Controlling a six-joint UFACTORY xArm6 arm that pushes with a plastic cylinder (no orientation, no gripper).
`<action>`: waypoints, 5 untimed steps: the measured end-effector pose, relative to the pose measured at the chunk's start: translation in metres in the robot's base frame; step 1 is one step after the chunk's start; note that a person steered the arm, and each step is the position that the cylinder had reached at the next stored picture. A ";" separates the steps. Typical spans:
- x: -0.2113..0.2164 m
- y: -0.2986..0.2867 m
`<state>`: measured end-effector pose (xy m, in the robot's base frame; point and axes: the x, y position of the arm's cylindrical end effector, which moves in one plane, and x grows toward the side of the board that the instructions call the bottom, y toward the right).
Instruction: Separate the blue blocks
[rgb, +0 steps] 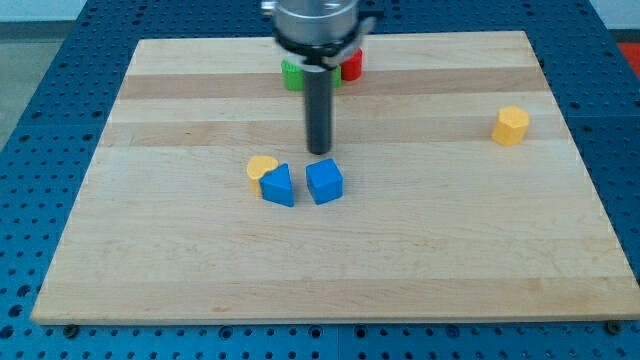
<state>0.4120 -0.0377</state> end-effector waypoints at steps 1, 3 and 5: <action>0.000 -0.055; 0.004 -0.110; 0.046 -0.104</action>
<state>0.4577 -0.1420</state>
